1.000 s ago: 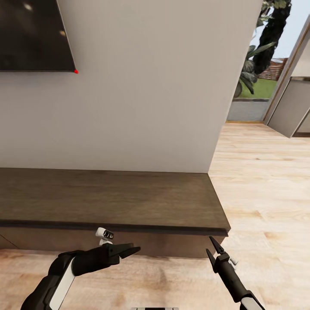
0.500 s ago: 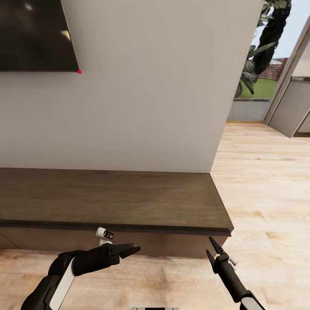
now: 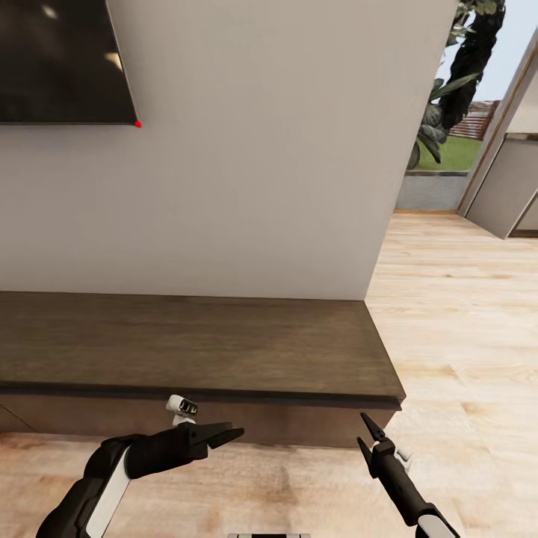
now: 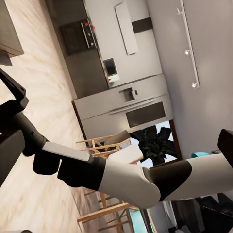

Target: Place each of the two pumpkins and all three candles from the living room inside a cabinet in the living room (use any cabinet), then make sure every cabinet is closed, and position the cauldron so it is next to a table in the living room.

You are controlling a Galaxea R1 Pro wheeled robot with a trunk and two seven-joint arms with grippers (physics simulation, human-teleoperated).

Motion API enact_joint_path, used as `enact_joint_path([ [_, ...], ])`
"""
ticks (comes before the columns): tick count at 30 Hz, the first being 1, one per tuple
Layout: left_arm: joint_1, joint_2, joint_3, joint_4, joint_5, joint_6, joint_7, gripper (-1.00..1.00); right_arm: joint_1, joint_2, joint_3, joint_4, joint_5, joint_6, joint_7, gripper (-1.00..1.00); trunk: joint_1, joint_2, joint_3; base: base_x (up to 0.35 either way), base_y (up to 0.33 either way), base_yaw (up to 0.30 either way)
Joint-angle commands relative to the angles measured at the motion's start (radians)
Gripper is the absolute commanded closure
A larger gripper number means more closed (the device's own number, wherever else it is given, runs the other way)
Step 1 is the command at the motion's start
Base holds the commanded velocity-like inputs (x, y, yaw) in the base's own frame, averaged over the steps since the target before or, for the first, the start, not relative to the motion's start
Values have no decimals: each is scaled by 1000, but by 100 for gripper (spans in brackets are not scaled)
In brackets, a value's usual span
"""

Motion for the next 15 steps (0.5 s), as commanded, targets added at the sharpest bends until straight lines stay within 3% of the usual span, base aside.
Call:
enact_joint_path([
  [1, 0, 0, -1, 0, 4, 10, -1, -100, 0, 0, -1, 0, -9, 10, 2, -100, 0, 0, -1, 0, 0, 0],
  [15, 0, -2, 0, 0, 7, 10, -1, -100, 0, 0, 0, 0, -9, 10, 3, -100, 0, 0, -1, 0, 0, 0],
])
